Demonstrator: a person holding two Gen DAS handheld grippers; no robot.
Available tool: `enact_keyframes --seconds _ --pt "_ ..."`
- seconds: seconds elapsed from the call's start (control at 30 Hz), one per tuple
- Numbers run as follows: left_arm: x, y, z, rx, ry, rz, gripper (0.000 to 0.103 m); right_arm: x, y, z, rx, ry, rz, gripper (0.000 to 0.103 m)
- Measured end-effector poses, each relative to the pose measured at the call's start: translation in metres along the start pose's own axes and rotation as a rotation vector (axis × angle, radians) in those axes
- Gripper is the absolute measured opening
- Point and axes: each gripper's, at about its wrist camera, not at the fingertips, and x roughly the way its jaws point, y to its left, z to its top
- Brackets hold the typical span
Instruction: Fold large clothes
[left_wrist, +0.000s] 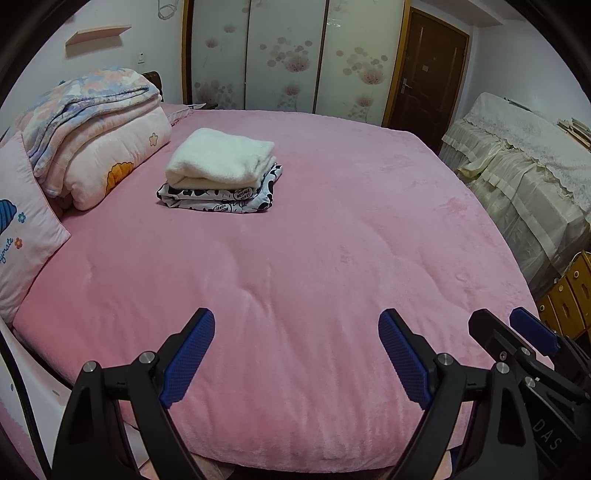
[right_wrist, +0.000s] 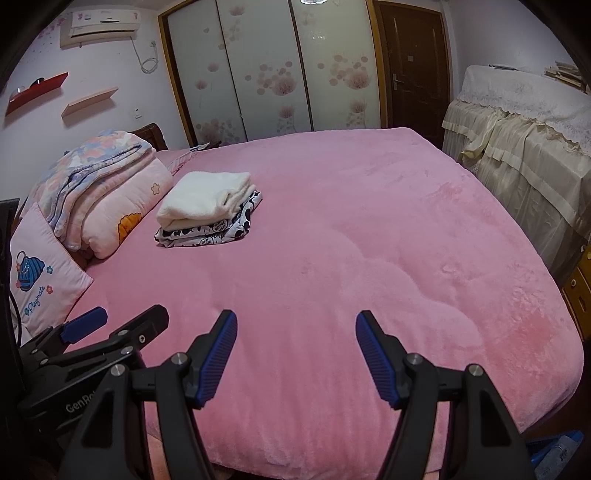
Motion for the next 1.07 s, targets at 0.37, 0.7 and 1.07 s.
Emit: enact_keyframes --seconds 0.37,0.7,1.07 --pt "-0.0015 -0.0067 -0.0048 0.015 0.008 0.004 0.087 -0.003 -0.0017 -0.0005 -0.001 0.005 -0.008 0.067" --pt "0.002 -0.0051 -0.0058 0.011 0.034 -0.013 0.085 0.0015 -0.0034 -0.0005 -0.004 0.01 -0.017 0.067" --pt "0.0051 -0.007 -0.0061 0.013 0.047 -0.011 0.085 0.0032 -0.0022 -0.0026 -0.004 0.012 -0.019 0.067"
